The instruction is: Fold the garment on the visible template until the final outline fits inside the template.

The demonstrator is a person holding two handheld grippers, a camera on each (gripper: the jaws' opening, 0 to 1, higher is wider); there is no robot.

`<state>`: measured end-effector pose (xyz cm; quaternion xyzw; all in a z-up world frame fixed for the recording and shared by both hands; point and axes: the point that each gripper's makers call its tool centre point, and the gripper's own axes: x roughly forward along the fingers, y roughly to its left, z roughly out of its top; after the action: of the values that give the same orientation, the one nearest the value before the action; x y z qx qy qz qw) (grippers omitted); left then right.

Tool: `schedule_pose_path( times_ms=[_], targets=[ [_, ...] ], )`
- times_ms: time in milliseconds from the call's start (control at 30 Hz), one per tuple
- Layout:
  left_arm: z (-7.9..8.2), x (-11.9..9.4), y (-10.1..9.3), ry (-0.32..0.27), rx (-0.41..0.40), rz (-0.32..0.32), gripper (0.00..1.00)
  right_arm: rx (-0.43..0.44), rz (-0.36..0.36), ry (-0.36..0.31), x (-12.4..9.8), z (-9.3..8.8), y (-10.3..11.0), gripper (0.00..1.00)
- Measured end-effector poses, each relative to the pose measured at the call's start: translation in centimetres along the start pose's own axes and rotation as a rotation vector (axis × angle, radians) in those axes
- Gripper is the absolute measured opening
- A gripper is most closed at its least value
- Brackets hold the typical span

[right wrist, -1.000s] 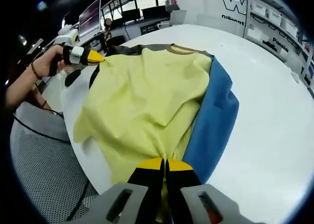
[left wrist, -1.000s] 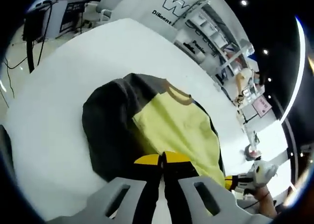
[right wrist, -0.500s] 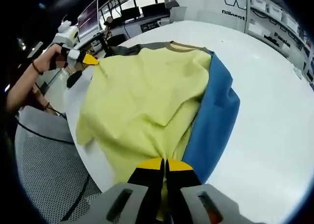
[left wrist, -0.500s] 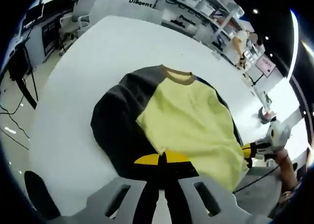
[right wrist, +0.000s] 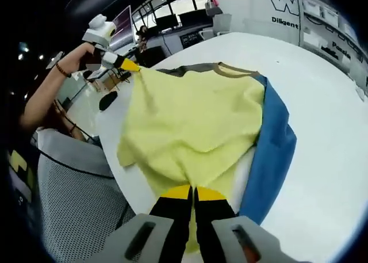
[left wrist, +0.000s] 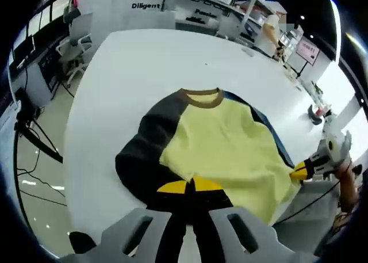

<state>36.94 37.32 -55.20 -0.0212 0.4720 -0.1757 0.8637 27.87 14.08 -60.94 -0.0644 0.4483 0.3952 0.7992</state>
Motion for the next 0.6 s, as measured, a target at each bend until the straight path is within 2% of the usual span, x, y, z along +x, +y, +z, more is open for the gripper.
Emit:
schedule_pose_path(
  times_ms=[33, 133, 200, 333, 400, 500, 600],
  targets=[
    [0.3, 0.6, 1.0, 0.006, 0.006, 0.004, 0.0, 0.002, 0.007, 0.001, 0.2, 0.1, 0.3, 0.0],
    [0.3, 1.9, 2.4, 0.013, 0.014, 0.022, 0.0, -0.003, 0.04, -0.004, 1.0, 0.7, 1.2, 0.0],
    [-0.6, 2.5, 1.7, 0.017, 0.03, 0.033, 0.0, 0.0, 0.056, -0.01, 1.5, 1.3, 1.8, 0.0],
    [-1.0, 3.7, 2.6, 0.03, 0.029, 0.026, 0.0, -0.004, 0.064, -0.009, 2.0, 1.6, 2.0, 0.0],
    [-1.7, 5.1, 3.4, 0.039, 0.013, 0.01, 0.0, -0.006, 0.077, -0.008, 2.6, 2.2, 2.5, 0.0],
    [-2.5, 5.5, 2.9, 0.04, 0.033, 0.01, 0.0, -0.004, 0.096, -0.019, 3.4, 3.1, 3.1, 0.0],
    [-3.1, 5.9, 3.3, 0.04, 0.024, 0.011, 0.0, -0.001, 0.106, -0.017, 4.5, 3.9, 3.5, 0.0]
  ],
)
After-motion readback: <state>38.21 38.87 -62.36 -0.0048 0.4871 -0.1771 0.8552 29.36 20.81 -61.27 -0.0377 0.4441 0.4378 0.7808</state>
